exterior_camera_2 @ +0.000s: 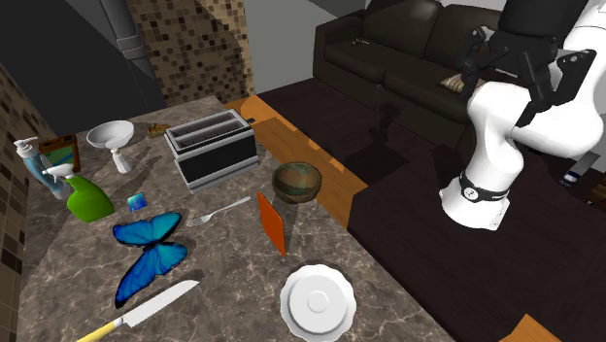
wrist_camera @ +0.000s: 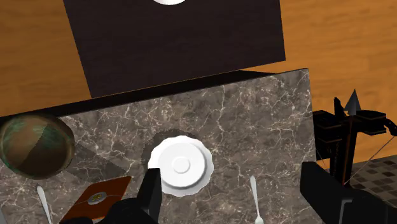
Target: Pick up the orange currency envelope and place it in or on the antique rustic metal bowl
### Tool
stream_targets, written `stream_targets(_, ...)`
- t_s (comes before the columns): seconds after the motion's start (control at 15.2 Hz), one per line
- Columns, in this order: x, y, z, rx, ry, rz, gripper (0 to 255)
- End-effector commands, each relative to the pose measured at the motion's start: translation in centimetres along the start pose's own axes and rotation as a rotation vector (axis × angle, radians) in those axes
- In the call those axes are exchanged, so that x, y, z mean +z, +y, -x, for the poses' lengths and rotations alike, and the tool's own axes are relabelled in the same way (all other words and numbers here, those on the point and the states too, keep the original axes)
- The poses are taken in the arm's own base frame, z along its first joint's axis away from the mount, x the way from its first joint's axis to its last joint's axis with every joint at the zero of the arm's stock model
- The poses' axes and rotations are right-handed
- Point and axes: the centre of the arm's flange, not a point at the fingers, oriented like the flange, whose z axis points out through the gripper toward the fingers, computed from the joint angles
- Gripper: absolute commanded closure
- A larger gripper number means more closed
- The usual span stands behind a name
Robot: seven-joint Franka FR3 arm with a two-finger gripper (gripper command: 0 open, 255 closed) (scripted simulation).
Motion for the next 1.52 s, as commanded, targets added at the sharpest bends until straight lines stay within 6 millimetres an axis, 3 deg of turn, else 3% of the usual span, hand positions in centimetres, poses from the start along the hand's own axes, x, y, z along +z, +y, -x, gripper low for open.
stream_targets(0.0, 0.0, 0.0, 0.0, 0.000, 0.000, 0.000, 0)
stream_targets(0.73, 8.4, 3.2, -11.3, 0.342, -0.001, 0.006, 0)
stream_targets(1.45, 16.9, 10.0, -20.9, 0.684, -0.002, 0.012, 0)
